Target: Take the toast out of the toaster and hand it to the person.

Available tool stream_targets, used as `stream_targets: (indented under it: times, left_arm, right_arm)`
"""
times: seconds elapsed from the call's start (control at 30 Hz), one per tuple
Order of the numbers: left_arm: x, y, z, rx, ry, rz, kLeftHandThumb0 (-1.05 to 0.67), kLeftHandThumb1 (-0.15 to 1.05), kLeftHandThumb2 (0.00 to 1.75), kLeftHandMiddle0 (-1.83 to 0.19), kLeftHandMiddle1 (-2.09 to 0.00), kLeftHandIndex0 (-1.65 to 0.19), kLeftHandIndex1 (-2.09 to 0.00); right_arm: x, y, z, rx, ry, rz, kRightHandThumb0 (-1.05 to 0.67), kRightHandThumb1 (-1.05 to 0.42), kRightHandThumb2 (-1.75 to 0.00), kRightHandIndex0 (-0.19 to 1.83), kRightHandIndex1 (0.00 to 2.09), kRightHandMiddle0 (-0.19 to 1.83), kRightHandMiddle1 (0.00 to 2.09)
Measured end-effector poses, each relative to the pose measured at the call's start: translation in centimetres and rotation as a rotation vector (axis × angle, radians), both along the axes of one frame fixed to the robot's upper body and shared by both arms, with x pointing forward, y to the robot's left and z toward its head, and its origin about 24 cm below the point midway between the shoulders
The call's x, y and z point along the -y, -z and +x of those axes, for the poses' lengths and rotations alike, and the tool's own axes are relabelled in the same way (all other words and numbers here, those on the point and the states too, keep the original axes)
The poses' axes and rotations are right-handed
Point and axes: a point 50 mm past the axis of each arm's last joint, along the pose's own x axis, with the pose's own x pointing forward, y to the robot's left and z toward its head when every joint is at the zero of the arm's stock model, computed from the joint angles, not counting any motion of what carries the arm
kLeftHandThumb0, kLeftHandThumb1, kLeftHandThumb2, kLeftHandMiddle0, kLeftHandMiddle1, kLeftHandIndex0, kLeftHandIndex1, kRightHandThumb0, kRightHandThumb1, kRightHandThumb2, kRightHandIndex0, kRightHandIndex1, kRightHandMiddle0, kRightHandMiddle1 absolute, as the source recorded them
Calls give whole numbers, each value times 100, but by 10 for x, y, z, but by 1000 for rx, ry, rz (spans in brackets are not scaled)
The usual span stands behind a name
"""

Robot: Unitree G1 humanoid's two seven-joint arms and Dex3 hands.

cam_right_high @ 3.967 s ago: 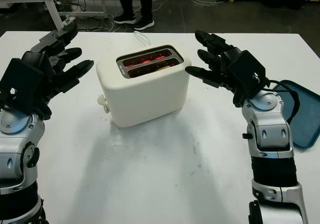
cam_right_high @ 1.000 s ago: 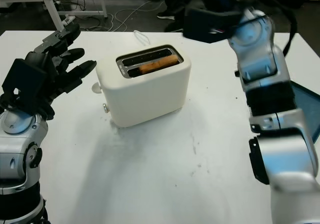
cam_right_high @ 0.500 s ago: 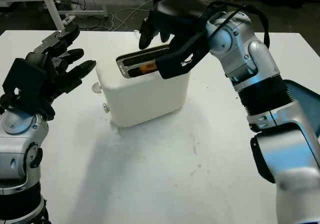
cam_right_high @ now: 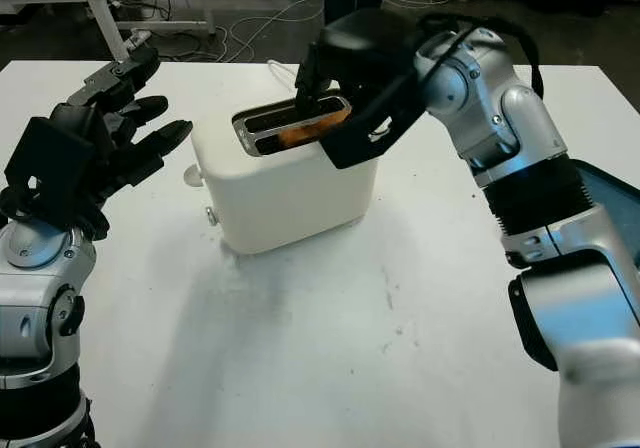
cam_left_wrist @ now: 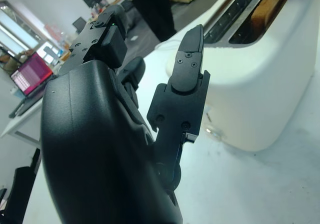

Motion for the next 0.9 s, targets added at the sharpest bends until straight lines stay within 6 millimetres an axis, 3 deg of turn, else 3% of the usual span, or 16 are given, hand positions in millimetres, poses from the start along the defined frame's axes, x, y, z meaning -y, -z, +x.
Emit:
stream_targets:
  times: [0.37, 0.47, 0.6, 0.9]
  left_arm:
    - [1, 0, 0, -1, 3, 1, -41, 92, 16, 0, -81, -37, -2]
    - [1, 0, 0, -1, 3, 1, -40, 92, 16, 0, -81, -36, -2]
    - [1, 0, 0, 0, 3, -1, -40, 92, 15, 0, -81, -37, -2]
    - [1, 0, 0, 0, 3, -2, -40, 92, 15, 0, -80, -36, -2]
  right_arm:
    - [6, 6, 3, 45, -36, 45, -25, -68, 0, 72, 83, 103, 0]
    - [7, 8, 3, 53, -41, 56, -24, -69, 0, 67, 109, 104, 0]
    - [8, 8, 4, 58, -37, 66, -25, -69, 0, 65, 119, 104, 0]
    - [7, 9, 5, 73, -36, 51, -28, -68, 0, 72, 84, 104, 0]
